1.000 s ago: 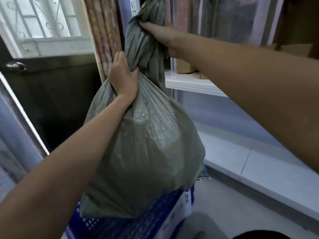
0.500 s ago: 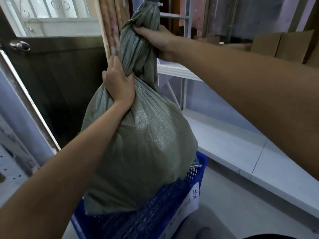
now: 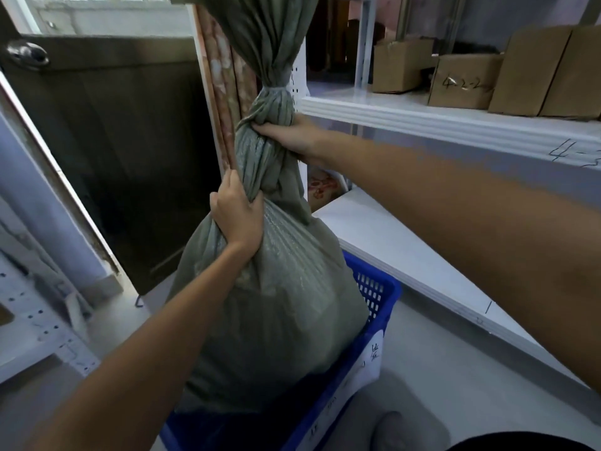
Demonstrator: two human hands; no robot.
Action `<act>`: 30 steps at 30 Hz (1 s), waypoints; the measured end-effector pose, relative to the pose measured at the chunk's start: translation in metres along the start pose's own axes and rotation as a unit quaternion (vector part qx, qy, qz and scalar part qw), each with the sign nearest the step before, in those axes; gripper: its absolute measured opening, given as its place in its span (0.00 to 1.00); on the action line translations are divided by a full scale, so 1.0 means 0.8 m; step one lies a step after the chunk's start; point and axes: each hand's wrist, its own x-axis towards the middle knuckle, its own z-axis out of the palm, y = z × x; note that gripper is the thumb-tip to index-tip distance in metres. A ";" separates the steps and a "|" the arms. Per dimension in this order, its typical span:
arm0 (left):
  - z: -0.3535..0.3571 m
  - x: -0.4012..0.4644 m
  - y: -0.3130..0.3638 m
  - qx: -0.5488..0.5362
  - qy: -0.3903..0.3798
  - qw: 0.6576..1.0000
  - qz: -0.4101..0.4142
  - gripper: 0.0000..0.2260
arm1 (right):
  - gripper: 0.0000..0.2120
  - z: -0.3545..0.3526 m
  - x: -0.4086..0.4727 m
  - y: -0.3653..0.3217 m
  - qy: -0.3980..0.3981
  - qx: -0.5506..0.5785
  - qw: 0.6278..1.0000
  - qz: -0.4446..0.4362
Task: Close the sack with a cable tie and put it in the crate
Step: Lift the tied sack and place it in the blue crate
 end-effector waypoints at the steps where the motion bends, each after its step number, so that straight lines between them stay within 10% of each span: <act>1: 0.003 -0.006 -0.003 0.001 -0.004 1.000 -0.005 0.12 | 0.20 0.003 -0.001 0.006 0.000 -0.005 1.000 0.006; 30: 0.038 -0.192 -0.022 -0.068 -0.141 0.971 -0.179 0.14 | 0.18 0.024 -0.083 0.174 0.016 -0.002 0.990 0.140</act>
